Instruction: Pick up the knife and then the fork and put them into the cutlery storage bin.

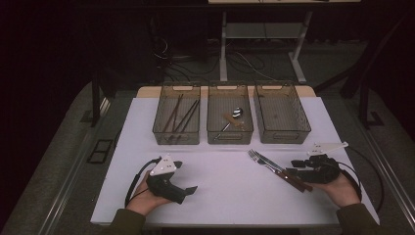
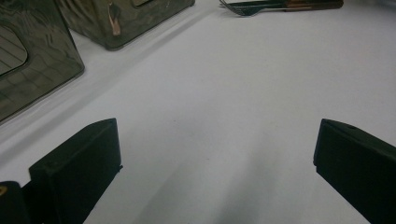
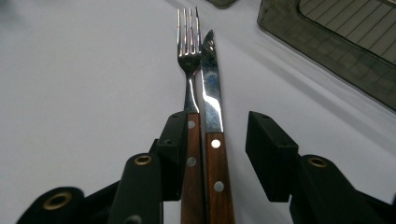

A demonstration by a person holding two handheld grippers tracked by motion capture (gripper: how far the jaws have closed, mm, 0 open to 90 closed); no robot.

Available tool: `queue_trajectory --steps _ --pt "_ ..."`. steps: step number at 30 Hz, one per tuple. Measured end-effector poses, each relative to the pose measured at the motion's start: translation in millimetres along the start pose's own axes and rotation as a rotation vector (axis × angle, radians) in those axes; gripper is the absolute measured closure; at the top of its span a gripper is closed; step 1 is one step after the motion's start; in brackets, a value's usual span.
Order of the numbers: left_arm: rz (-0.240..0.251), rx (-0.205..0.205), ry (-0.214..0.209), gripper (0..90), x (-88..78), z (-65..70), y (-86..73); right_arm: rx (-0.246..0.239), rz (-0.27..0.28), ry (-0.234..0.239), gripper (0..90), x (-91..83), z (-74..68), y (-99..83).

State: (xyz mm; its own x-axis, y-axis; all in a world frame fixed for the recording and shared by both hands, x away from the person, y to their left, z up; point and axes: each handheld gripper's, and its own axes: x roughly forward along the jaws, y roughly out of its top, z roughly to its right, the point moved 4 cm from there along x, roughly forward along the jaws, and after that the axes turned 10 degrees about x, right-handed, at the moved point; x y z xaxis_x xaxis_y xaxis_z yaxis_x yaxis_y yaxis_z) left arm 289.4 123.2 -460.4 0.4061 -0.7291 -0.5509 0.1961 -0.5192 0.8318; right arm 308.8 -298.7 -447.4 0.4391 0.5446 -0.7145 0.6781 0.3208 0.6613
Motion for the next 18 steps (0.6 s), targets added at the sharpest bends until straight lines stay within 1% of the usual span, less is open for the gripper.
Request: queue_trajectory --steps 2,5,7,8,12,15,18 --pt "-0.002 0.001 -0.001 0.0 0.1 0.0 -0.1 0.003 -0.015 -0.002 60.8 3.8 1.7 1.6" --pt "-0.004 0.003 -0.001 0.0 0.1 0.3 -0.1 0.001 -0.039 0.009 64.6 9.1 3.5 2.4" --pt "-0.002 0.003 -0.001 0.0 0.1 0.3 -0.1 -0.003 -0.054 0.002 66.9 11.6 4.7 2.2" --pt "-0.004 0.002 -0.001 0.0 0.1 0.1 -0.2 0.000 -0.061 0.006 68.1 12.6 4.6 1.8" --pt "-0.004 0.005 -0.003 0.0 0.1 0.4 -0.1 -0.010 -0.090 0.003 70.6 15.4 3.2 -0.4" --pt "-0.005 0.004 -0.003 0.0 0.0 0.4 -0.2 -0.014 -0.105 -0.008 71.8 18.6 3.5 -2.1" --pt "-0.007 0.007 -0.004 0.0 0.2 0.5 -0.2 -0.017 -0.114 -0.010 72.1 21.0 3.5 -3.1"
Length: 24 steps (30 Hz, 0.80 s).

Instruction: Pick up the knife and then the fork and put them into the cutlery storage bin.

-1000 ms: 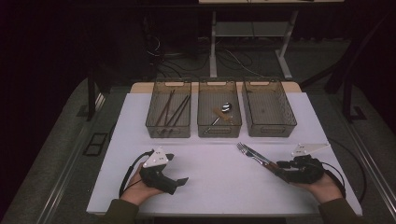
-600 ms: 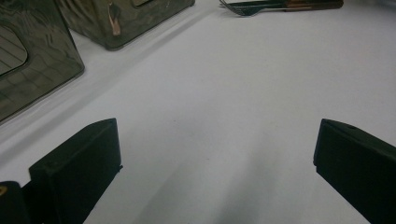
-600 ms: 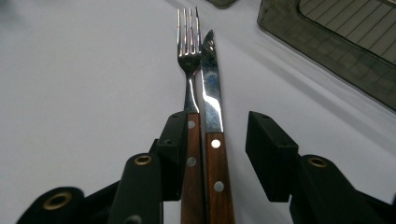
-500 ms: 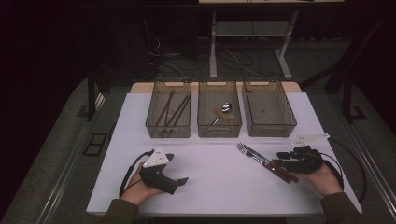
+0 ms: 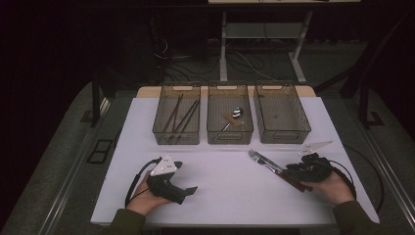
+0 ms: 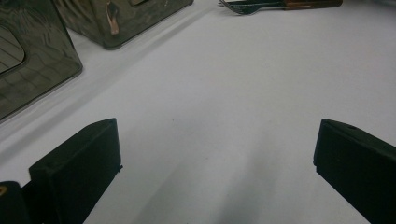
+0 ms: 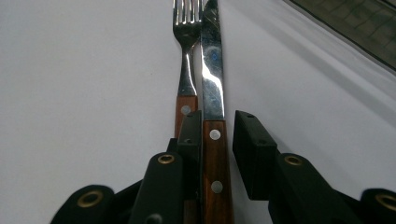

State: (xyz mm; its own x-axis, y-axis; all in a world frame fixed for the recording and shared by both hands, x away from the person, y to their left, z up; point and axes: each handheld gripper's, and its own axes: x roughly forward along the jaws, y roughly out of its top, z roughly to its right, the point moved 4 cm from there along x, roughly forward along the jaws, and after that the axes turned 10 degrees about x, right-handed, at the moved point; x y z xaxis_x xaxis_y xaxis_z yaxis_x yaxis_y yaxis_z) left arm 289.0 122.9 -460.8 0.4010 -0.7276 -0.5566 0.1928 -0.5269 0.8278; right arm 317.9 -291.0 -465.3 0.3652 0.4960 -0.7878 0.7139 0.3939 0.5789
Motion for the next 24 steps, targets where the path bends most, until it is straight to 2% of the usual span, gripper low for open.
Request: queue_trajectory --steps 16,24 --pt "-0.001 -0.001 -0.001 0.0 0.1 0.1 -0.1 0.001 -0.022 -0.013 73.6 5.7 3.0 0.2" --pt "0.000 -0.004 -0.005 0.0 1.0 0.8 0.0 -0.039 -0.064 -0.025 74.7 8.9 2.6 2.1"
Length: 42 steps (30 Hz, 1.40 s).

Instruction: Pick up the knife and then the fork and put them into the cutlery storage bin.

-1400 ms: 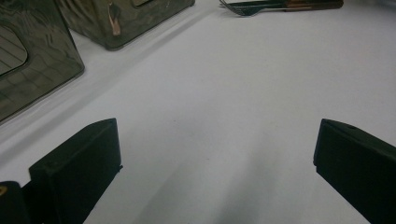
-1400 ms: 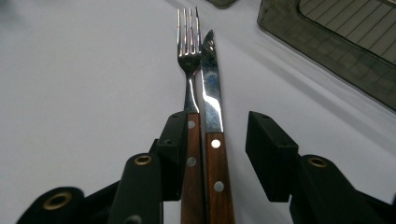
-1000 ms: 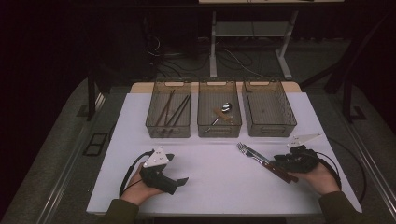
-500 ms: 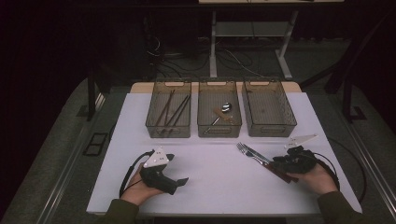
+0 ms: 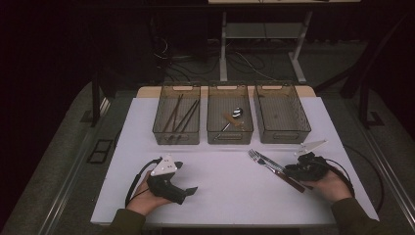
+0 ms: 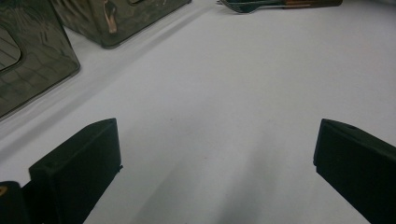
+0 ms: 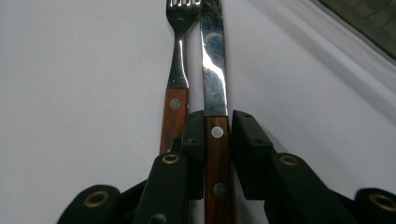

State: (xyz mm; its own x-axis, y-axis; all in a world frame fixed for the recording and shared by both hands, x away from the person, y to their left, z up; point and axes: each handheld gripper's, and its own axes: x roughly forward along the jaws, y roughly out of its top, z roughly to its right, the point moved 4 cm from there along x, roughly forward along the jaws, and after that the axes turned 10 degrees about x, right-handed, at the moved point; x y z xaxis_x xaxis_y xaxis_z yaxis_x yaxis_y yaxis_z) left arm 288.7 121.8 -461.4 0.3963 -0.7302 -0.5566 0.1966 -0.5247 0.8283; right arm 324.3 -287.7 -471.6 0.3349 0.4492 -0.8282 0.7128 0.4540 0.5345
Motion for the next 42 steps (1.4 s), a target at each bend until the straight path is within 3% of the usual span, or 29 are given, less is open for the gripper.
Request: queue_trajectory --steps 5,11,22,26,29,32,42 --pt "-0.003 0.002 -0.002 0.0 0.2 -0.1 0.0 -0.023 -0.081 -0.004 75.3 1.5 -0.5 7.9" --pt "-0.007 0.008 -0.007 0.0 0.4 0.3 -0.5 -0.058 -0.223 -0.025 75.3 5.2 -2.5 21.9" --pt "-0.008 0.009 -0.009 0.0 0.7 0.4 -0.5 -0.041 -0.481 -0.051 75.2 16.3 -5.7 45.2" --pt "-0.009 0.010 -0.009 0.0 0.5 0.6 -0.6 -0.049 -0.545 -0.079 76.4 20.1 -8.3 50.6" --pt "-0.006 0.010 -0.009 0.0 0.5 0.6 -0.5 -0.051 -0.553 -0.105 76.8 21.0 -9.3 51.4" --pt "-0.007 0.009 -0.009 0.0 0.3 0.7 -0.4 -0.041 -0.540 -0.099 76.9 19.9 -9.0 50.3" --pt "-0.003 0.006 -0.009 0.0 0.1 0.6 -0.2 -0.014 -0.440 -0.062 77.0 12.8 -4.7 45.0"
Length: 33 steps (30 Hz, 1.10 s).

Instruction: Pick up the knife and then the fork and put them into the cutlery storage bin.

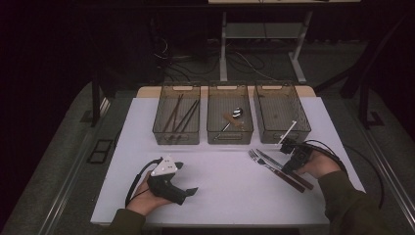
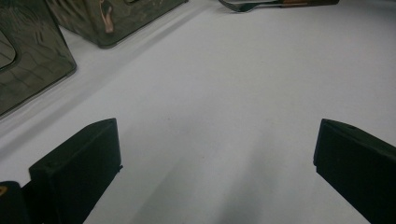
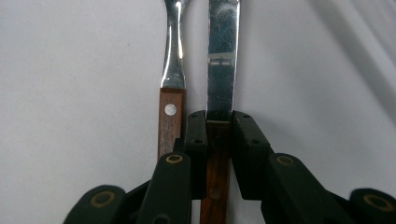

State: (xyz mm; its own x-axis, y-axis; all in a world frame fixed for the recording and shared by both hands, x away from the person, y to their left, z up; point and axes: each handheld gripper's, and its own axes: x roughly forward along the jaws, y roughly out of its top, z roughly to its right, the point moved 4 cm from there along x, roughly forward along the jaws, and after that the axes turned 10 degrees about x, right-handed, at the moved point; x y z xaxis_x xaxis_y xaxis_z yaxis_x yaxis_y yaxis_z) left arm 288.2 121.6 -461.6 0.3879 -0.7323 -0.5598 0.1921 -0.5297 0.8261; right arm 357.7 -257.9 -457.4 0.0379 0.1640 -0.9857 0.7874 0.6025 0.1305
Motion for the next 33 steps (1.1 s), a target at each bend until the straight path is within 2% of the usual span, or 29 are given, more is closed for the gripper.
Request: queue_trajectory --steps 8,17,24,33 --pt "0.004 -0.005 0.002 0.0 -0.4 -0.2 0.1 0.038 0.141 0.023 77.0 -10.2 8.0 -9.7" --pt "0.016 -0.008 -0.002 0.0 -3.8 -1.7 -0.3 0.055 0.293 0.044 77.0 -24.6 13.4 -16.1" --pt "0.020 -0.006 -0.009 0.0 -3.6 -0.8 -0.1 0.083 0.427 0.069 77.0 -40.4 18.4 -20.0" --pt "0.023 -0.007 -0.009 0.0 -4.3 -1.3 -0.4 0.125 0.591 0.066 77.0 -57.5 23.4 -18.6"
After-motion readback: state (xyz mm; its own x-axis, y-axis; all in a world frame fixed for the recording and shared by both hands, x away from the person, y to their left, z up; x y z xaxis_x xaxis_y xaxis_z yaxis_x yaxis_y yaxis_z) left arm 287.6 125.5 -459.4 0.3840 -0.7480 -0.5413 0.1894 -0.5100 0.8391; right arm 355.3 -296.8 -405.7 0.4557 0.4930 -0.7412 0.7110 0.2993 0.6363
